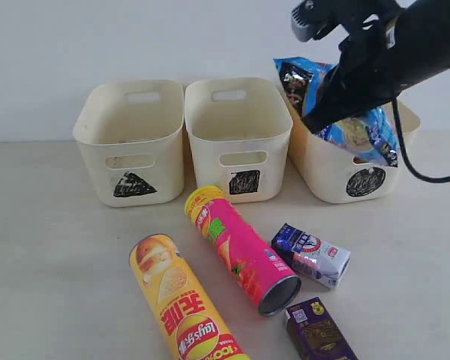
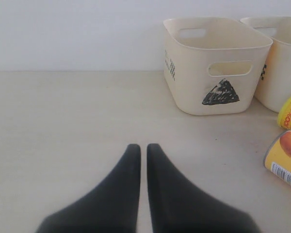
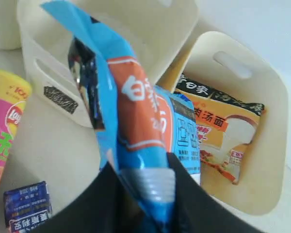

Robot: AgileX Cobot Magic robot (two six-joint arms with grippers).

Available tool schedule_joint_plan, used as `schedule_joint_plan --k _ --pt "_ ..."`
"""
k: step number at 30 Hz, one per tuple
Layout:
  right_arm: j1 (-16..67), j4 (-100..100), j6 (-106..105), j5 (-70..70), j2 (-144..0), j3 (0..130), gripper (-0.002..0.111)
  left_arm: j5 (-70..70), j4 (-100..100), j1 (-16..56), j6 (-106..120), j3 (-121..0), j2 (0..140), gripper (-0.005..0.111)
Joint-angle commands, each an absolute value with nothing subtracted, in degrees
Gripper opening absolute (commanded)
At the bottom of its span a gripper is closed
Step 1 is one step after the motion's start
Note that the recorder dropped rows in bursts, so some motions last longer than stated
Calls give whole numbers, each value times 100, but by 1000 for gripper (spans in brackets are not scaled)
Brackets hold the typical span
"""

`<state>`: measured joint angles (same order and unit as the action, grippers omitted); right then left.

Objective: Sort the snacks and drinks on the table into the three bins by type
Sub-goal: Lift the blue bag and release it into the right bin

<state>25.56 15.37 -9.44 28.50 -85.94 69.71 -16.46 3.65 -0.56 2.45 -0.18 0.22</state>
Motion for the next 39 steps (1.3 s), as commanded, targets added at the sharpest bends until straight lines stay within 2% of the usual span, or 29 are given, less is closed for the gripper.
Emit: schedule_joint_plan --k 1,9,22,27,39 --pt "2164 1038 -1091 2559 -8561 7164 0 -1631 391 -67 223 0 0 4" --pt "1442 -1167 -2079 2255 -8801 8031 0 -1631 391 -67 223 0 0 4" --pt "953 -1895 -2129 2579 -10362 9642 0 -1631 391 -67 223 0 0 4" --pt "640 -2806 -2129 2578 -11101 10238 0 -1631 391 -67 223 0 0 4" --pt "451 -4164 -2151 2558 -12258 10811 0 -1631 391 -67 223 0 0 4"
